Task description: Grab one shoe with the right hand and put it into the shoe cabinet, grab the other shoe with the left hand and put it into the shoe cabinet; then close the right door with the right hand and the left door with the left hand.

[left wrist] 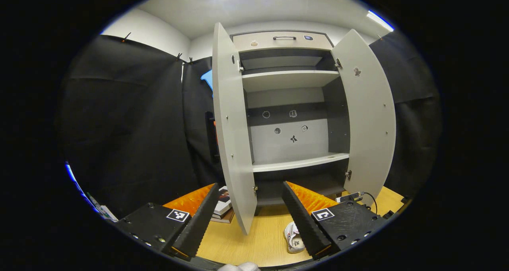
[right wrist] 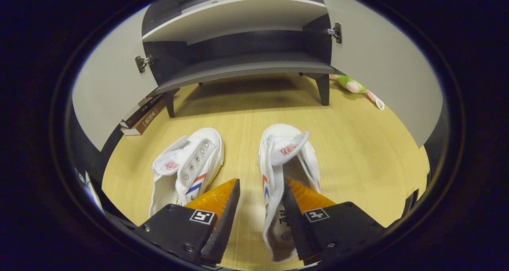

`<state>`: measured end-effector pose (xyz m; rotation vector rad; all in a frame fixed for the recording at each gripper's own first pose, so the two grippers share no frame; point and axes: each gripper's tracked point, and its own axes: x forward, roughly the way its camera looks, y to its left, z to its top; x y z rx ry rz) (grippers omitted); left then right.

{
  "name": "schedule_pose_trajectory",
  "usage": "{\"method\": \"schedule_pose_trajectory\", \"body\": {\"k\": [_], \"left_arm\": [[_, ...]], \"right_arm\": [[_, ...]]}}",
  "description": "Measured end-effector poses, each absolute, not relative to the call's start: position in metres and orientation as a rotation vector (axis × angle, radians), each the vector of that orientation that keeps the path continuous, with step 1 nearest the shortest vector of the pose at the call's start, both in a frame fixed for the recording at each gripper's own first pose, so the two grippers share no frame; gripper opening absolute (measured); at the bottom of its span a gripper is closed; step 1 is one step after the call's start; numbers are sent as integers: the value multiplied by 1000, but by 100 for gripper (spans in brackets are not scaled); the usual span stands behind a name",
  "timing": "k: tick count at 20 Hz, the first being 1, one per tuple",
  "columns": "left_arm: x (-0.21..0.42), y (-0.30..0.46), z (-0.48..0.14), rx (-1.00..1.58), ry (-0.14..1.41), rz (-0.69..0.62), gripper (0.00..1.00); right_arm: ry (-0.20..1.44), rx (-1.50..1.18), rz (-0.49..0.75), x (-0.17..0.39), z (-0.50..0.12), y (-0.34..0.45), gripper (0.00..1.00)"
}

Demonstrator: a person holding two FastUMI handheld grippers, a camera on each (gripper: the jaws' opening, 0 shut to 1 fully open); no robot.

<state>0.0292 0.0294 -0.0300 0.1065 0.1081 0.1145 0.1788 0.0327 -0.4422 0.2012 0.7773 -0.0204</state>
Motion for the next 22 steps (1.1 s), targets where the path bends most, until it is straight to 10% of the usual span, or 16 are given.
{"method": "schedule_pose_trajectory", "body": {"k": [5, 8, 10, 22], "left_arm": [[41, 24, -44, 88, 138, 110, 96], [47, 21, -46, 76, 143, 108, 96], [48, 20, -46, 80, 145, 107, 96], [41, 17, -40, 81, 121, 69, 96]], "right_arm": [[776, 223, -6, 196, -449, 35, 64], [778, 245, -2, 204, -453, 32, 20], [796, 251, 5, 201, -451, 29, 10], [679, 237, 25, 193, -350, 28, 6]]}}
